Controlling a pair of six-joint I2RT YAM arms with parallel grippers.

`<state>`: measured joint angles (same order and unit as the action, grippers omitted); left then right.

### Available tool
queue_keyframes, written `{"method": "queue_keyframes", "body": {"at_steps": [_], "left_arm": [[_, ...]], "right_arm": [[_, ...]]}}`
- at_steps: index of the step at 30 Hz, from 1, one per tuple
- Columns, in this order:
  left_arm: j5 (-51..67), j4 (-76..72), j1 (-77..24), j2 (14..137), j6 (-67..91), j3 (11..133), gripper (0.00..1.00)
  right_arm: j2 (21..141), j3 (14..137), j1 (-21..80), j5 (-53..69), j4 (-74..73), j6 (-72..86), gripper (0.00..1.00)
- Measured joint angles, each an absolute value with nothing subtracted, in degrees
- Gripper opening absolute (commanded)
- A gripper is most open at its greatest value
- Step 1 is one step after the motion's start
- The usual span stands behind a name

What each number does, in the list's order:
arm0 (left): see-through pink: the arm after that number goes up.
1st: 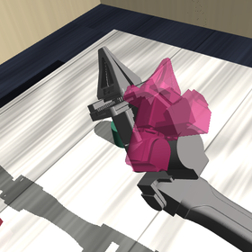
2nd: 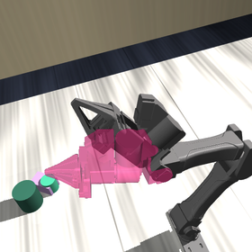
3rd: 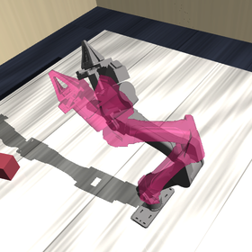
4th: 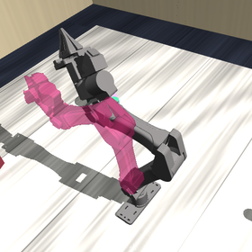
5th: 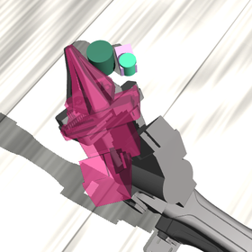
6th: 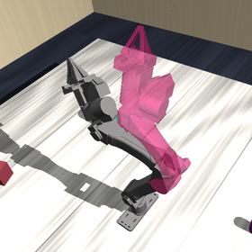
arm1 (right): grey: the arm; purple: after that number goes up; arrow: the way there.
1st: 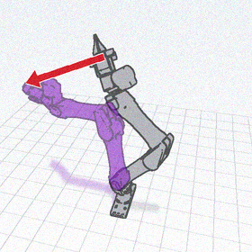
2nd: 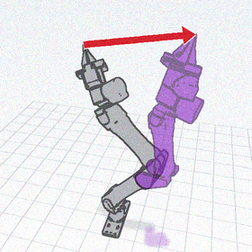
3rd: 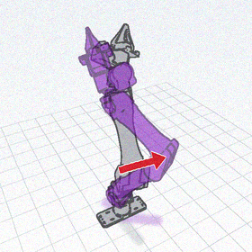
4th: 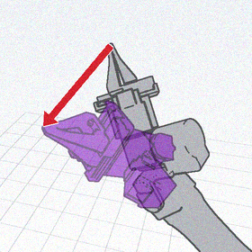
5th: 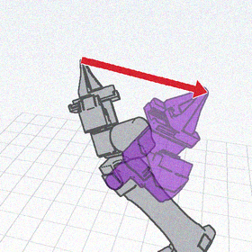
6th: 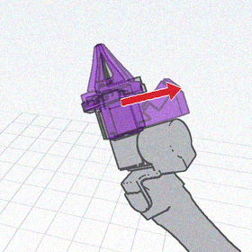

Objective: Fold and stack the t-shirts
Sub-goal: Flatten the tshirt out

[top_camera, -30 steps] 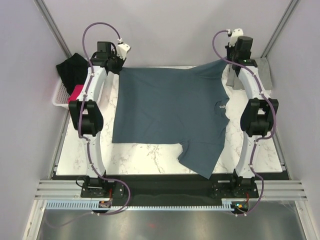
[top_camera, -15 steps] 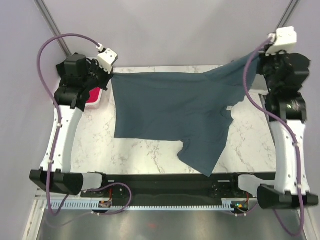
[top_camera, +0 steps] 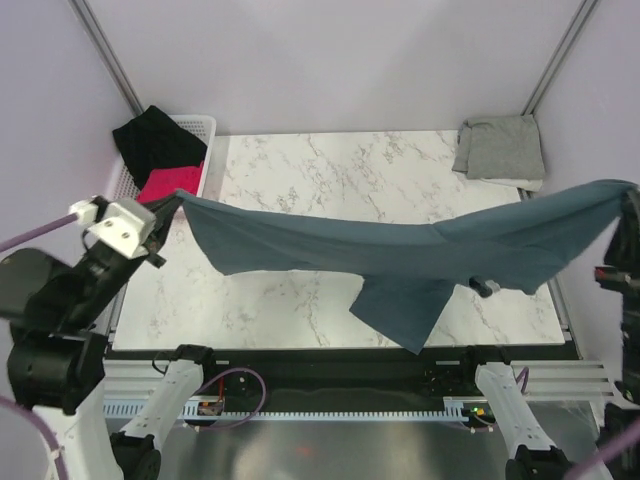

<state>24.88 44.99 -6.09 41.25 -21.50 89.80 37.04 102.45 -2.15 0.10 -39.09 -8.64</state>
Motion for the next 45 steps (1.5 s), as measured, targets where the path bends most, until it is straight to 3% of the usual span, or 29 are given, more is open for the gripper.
{"method": "queue_keyframes", "body": {"at_steps": [9, 13, 19, 30, 37, 41, 45], "left_arm": [[23.97, 45.43, -5.78, 48.31, -21.52, 120.03, 0.02], [23.90, 45.67, -4.38, 50.33, -21.54, 127.15, 0.02], [23.40, 45.39, -3.88, 51.31, -22.61, 123.44, 0.02], [20.91, 40.95, -3.84, 67.77, -26.39, 104.31, 0.02], [21.10, 36.16, -3.84, 71.37, -28.53, 87.02, 0.02], [21.26, 31.38, -3.84, 79.29, -29.71, 79.20, 0.02], [21.12, 28.75, -3.84, 95.90, -29.78, 79.94, 0.02]], "right_arm": [[46.09, 134.63, -2.26, -1.32, -37.63, -12.53, 0.00], [47.13, 137.60, -2.26, -1.67, -36.64, -13.74, 0.00], [48.21, 126.82, -2.20, -2.31, -29.63, -15.84, 0.00], [65.67, 101.49, -2.09, -3.51, -14.85, -18.48, 0.00], [70.35, 81.36, -2.07, -1.13, -9.91, -18.20, 0.00], [80.23, 75.94, -1.91, 0.23, -5.39, -17.39, 0.00], [97.71, 77.30, -1.58, 0.27, -1.98, -16.75, 0.00]]}}
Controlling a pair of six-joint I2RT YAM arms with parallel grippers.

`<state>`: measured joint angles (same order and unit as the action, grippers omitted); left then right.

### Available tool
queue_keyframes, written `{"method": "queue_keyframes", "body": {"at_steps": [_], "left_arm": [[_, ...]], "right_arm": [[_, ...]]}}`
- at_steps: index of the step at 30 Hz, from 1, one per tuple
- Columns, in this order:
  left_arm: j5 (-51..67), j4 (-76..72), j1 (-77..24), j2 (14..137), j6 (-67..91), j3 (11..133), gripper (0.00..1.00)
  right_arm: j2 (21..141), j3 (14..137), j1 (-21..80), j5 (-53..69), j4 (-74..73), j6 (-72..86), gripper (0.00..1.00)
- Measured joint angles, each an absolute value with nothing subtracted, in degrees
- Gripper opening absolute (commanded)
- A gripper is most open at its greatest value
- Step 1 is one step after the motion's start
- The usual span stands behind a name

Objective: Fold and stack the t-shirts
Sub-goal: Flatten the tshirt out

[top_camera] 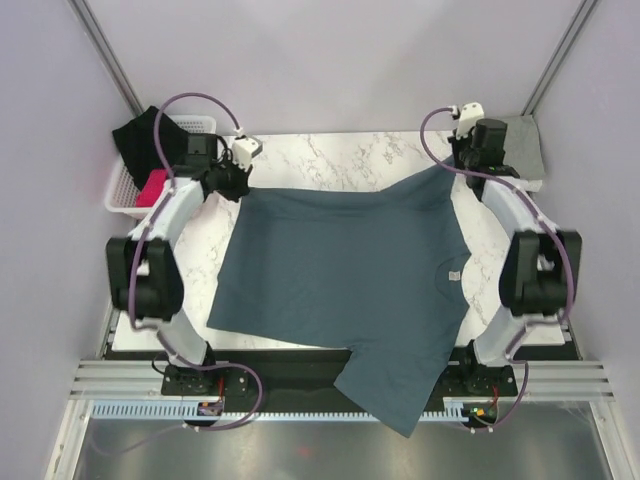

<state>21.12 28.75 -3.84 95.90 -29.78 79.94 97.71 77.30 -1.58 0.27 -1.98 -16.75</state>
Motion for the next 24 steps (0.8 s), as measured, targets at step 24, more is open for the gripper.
{"method": "queue_keyframes", "body": {"at_steps": [24], "left_arm": [[11.70, 24.80, -2.59, 135.41, -27.86, 115.44, 0.02]], "right_arm": [[154.61, 138.43, 3.16, -3.55, -2.00, -17.58, 0.00]]}}
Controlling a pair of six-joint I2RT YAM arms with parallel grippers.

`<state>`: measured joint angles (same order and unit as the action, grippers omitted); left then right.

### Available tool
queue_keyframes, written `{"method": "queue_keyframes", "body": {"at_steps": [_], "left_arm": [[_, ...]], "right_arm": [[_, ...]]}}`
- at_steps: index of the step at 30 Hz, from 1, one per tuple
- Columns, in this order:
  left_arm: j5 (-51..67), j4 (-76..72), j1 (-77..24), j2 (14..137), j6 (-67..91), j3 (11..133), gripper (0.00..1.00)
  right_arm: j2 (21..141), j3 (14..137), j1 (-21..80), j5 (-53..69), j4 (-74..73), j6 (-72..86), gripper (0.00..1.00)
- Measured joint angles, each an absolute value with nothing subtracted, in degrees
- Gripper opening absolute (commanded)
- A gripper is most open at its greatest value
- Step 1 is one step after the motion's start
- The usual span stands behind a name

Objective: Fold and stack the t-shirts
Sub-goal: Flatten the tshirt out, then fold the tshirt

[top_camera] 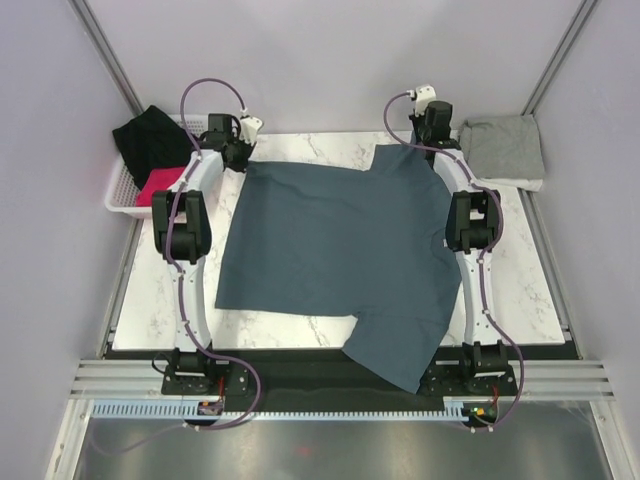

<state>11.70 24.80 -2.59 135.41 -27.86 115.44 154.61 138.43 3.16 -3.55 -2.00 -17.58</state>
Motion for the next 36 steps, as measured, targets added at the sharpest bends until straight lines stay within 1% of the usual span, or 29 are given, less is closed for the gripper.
{"method": "queue_keyframes", "body": {"at_steps": [10, 18, 30, 32, 36], "left_arm": [[6.42, 21.61, -1.41, 135.39, -27.00, 115.46, 0.02], [6.66, 21.34, -1.41, 135.39, -27.11, 116.27, 0.02], [6.68, 20.82, -1.54, 135.39, -27.49, 116.73, 0.02], [6.79, 20.82, -1.63, 135.39, -27.49, 116.75, 0.02], [8.14, 21.12, -1.67, 135.33, -27.53, 116.75, 0.02]], "right_arm": [[157.51, 141.08, 6.50, -5.10, 3.11, -18.41, 0.00], [157.49, 141.51, 5.19, -8.95, 6.48, -18.37, 0.00], [157.34, 141.51, 3.84, -9.26, 6.74, -18.48, 0.00], [156.81, 141.34, 3.90, -9.23, 5.98, -18.46, 0.00], [152.16, 136.11, 4.29, -8.95, 4.34, -18.72, 0.00]]}}
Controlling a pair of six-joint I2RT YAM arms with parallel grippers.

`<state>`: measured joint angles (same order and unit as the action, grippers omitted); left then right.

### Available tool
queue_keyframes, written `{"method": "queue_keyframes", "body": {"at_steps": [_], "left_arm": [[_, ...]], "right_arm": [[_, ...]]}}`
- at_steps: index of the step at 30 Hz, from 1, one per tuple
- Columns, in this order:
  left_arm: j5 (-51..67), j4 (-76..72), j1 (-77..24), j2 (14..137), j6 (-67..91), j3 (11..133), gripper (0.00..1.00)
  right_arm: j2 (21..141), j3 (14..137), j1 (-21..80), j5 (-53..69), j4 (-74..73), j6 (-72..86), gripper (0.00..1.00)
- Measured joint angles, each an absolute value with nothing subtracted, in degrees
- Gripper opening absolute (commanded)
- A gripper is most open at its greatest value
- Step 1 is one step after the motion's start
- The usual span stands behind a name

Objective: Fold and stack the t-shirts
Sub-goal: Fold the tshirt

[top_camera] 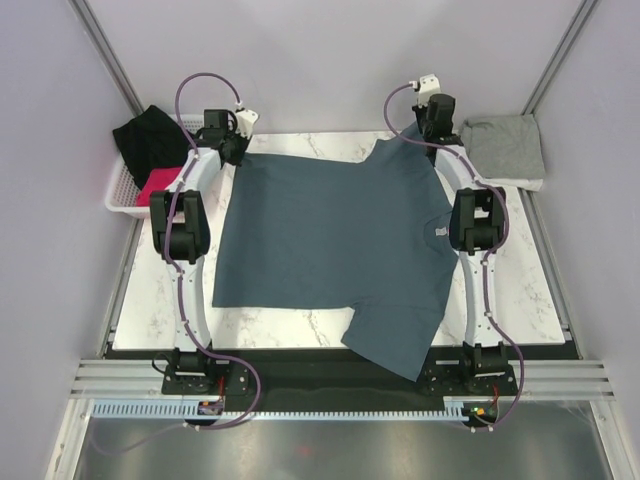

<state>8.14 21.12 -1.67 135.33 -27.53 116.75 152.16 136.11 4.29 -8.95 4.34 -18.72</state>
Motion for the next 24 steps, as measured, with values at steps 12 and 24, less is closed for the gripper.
{"method": "queue_keyframes", "body": {"at_steps": [12, 24], "left_arm": [[14.59, 31.09, -1.67, 125.91, -29.63, 113.21, 0.02], [17.32, 34.52, -1.65, 114.50, -30.55, 99.29, 0.02]], "right_arm": [[124.55, 109.60, 4.73, -5.43, -1.37, -17.54, 0.00], [111.53, 91.39, 4.78, -3.70, -6.59, -16.45, 0.00]]}}
